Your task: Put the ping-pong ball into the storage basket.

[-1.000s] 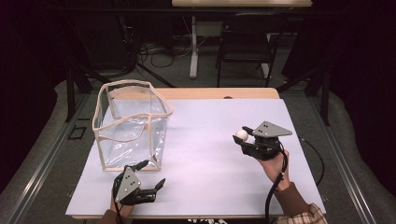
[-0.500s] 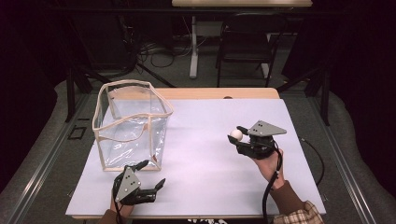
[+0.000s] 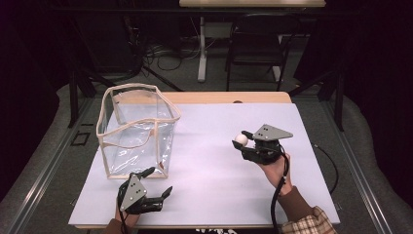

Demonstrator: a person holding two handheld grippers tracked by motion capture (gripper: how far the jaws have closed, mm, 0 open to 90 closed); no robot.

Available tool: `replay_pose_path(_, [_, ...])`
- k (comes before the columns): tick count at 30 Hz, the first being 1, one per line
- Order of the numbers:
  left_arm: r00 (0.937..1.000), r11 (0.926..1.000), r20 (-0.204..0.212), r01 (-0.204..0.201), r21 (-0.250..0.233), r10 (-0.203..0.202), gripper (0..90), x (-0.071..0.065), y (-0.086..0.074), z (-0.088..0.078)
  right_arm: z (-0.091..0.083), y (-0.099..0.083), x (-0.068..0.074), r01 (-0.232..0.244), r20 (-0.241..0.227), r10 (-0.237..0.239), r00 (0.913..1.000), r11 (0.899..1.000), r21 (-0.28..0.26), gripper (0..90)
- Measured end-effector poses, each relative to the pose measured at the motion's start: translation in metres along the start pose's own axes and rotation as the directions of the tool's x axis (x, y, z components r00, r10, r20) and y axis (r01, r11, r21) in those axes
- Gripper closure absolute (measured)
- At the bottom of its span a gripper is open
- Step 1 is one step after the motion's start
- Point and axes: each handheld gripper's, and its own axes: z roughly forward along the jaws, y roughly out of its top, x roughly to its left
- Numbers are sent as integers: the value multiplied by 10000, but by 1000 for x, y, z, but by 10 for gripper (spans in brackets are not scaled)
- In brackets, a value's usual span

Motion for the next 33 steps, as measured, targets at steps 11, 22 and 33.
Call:
replay_pose_path(11, [10000,10000,28,-28,-4,28,158,0,0,0,8,5,4,124,-214,-122,9997,9999,63,512])
replay_pose_path(22, [10000,10000,14,-13,-55,13,157,0,0,0,16,13,4,140,-359,-137,9993,9999,60,512])
replay_pose_path(33, [10000,10000,-6,9,-49,-9,158,0,0,1,23,19,6,196,-522,-192,9985,9998,70,512])
